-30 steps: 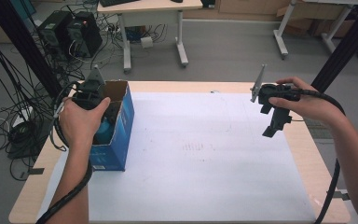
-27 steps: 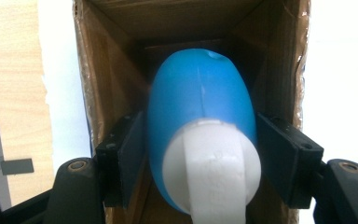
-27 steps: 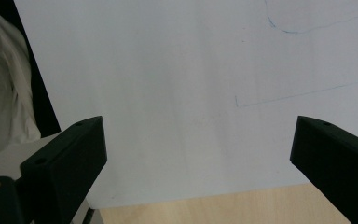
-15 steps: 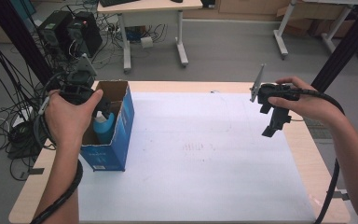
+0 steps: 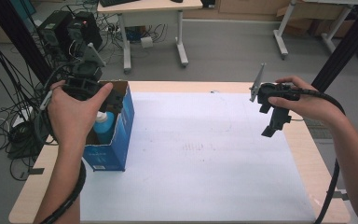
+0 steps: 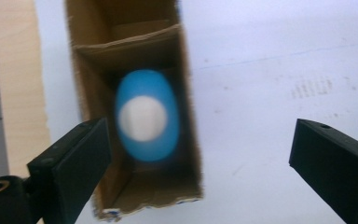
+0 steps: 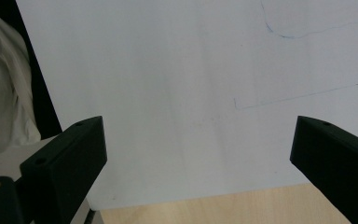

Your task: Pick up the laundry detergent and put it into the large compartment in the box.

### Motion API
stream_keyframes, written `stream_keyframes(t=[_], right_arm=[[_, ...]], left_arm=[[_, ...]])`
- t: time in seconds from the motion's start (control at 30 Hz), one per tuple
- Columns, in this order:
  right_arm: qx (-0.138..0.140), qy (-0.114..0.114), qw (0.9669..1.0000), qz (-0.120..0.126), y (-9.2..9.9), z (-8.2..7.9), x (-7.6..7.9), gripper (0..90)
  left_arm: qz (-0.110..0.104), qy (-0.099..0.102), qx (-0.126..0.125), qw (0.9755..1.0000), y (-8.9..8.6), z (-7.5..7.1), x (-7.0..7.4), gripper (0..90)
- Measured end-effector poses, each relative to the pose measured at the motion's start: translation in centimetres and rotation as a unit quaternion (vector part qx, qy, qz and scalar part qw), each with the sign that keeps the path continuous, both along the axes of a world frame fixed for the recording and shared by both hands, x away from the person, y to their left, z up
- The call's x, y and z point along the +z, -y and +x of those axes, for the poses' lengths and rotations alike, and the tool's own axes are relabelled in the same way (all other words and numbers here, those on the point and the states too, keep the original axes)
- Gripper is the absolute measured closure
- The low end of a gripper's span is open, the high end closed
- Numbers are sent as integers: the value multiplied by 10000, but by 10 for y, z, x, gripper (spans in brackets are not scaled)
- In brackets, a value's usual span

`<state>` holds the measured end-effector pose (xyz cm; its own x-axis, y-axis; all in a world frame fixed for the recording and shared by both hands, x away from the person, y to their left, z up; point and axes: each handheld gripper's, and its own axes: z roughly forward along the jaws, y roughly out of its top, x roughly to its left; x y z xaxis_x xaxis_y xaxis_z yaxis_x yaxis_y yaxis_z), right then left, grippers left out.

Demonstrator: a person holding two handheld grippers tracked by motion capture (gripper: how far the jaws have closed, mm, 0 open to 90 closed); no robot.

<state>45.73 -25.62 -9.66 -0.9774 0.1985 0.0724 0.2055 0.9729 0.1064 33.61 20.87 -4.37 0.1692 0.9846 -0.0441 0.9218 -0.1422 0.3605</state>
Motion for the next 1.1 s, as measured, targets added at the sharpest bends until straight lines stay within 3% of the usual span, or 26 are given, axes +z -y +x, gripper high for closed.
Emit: stream_keyframes(t=[0.47,0.8,1.1], right_arm=[[-31,23,10000,-13,2,-3,2,36],[20,10,10000,-55,-4,-2,-1,36],[12,27,10000,-83,-5,-2,-2,36]], left_arm=[[163,91,-629,9978,52,-3,-3,45],[113,-57,-1147,9933,81,-2,-15,44],[183,-199,-1367,9902,97,3,-26,44]])
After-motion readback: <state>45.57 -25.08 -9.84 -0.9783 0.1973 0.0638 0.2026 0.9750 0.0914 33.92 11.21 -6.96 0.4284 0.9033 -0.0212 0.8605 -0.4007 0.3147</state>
